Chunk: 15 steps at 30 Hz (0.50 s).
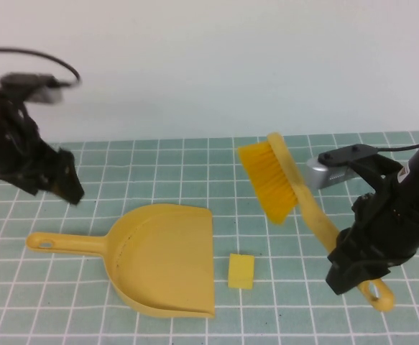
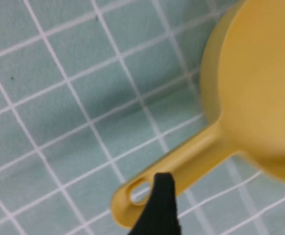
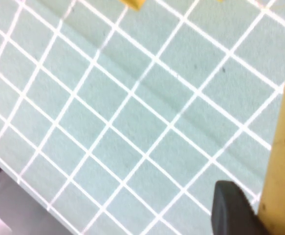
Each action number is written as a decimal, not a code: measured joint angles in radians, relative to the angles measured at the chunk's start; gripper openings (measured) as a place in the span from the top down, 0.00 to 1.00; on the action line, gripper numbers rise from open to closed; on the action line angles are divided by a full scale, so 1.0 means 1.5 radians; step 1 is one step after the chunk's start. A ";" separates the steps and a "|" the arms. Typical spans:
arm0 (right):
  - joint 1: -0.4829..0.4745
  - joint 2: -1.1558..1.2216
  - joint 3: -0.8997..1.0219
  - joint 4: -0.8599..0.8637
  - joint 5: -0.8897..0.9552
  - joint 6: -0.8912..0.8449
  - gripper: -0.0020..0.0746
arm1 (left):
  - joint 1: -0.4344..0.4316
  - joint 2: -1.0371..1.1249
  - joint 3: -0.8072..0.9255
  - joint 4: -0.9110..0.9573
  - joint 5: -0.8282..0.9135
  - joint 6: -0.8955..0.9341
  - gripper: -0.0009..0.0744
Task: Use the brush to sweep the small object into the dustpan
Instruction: Pick up the dustpan from the table
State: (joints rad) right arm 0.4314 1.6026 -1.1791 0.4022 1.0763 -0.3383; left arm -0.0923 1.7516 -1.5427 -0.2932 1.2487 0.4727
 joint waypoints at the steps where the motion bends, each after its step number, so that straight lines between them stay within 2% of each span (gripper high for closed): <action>1: 0.000 0.000 0.000 -0.007 0.006 0.003 0.76 | -0.009 0.009 0.000 0.021 -0.005 0.019 0.17; 6: 0.000 0.000 0.000 -0.047 0.022 0.020 0.76 | -0.055 0.029 0.000 0.097 -0.032 0.103 0.17; 15: 0.000 -0.001 0.000 -0.069 0.033 0.026 0.76 | -0.114 0.031 0.018 0.137 -0.033 0.274 0.17</action>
State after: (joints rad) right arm 0.4314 1.6005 -1.1791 0.2990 1.1261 -0.2994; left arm -0.2640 1.7973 -1.5154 -0.0875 1.1994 0.8831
